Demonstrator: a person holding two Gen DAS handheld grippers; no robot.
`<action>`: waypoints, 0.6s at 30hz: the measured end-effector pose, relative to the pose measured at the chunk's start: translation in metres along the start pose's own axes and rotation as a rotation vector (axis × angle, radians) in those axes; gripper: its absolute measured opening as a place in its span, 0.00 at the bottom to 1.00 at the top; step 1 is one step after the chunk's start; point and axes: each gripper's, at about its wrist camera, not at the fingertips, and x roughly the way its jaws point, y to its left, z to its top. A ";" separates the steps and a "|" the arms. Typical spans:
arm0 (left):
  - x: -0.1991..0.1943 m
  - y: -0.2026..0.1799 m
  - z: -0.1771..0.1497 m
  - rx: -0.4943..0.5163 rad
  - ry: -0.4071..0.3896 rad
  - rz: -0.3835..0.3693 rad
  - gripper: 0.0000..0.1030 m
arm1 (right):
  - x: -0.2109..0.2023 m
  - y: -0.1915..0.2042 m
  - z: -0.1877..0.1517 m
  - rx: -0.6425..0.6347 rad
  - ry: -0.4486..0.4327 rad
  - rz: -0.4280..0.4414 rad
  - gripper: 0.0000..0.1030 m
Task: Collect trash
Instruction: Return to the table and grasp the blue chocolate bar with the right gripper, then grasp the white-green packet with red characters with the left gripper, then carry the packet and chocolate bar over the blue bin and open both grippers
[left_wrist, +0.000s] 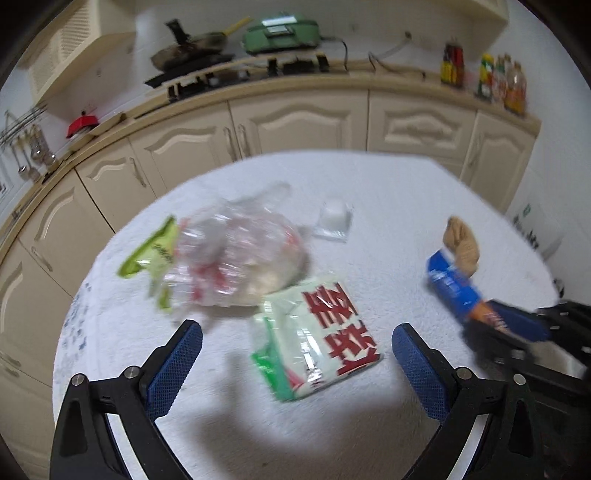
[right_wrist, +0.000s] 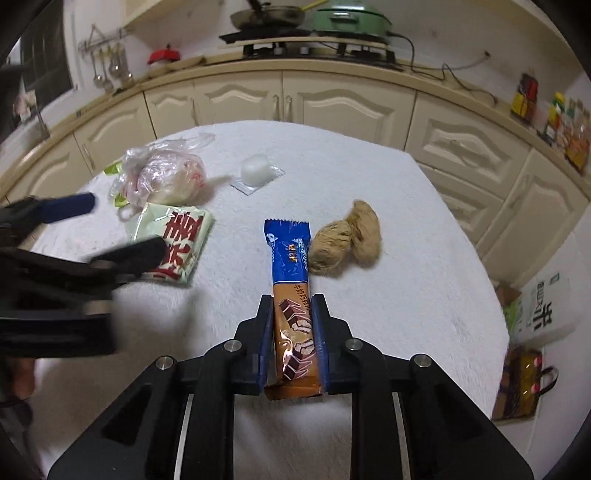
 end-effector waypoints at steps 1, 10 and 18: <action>0.009 -0.004 0.003 0.008 0.018 0.004 0.92 | -0.004 -0.002 -0.001 0.009 -0.008 0.008 0.20; 0.003 -0.010 0.009 0.000 -0.013 -0.002 0.60 | -0.029 -0.011 -0.009 0.060 -0.052 0.073 0.19; -0.068 -0.033 -0.006 -0.001 -0.210 -0.001 0.60 | -0.077 -0.019 -0.023 0.088 -0.140 0.106 0.20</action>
